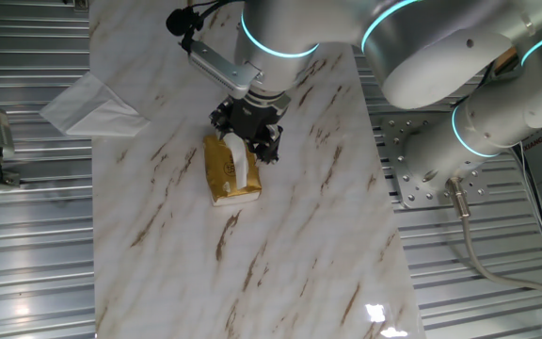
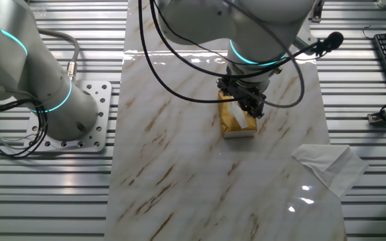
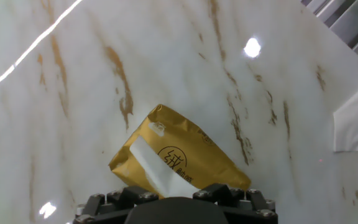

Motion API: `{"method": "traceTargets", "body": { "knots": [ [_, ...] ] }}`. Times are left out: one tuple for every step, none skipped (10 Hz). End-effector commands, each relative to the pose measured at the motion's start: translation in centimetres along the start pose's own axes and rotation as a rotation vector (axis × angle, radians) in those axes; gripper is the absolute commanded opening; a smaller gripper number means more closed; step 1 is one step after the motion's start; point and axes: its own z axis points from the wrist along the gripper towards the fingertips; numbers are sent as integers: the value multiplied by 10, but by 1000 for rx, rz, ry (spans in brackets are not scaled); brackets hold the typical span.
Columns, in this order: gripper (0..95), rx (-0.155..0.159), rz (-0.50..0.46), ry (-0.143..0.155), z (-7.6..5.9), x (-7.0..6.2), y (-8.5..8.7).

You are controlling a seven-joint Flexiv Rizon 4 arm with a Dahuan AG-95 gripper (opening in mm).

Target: Pull out a napkin

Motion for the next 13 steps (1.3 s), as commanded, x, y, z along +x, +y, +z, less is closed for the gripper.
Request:
{"method": "traceTargets", "body": {
  "knots": [
    [760, 13, -8, 0, 2, 0, 1],
    [760, 17, -3, -2, 2, 0, 1],
    [760, 19, 6, -1, 2, 0, 1],
    [760, 22, 9, 2, 3, 0, 1],
    [760, 24, 11, 1, 4, 0, 1],
    [760, 29, 19, -7, 5, 0, 1],
    [760, 35, 23, -14, 5, 0, 1],
    [570, 39, 25, -18, 5, 0, 1],
    [380, 44, 29, -22, 5, 0, 1],
    [380, 48, 30, -26, 5, 0, 1],
    [190, 58, 31, -34, 5, 0, 1],
    [190, 61, 30, -36, 5, 0, 1],
    [190, 72, 28, -48, 7, 0, 2]
  ]
}}
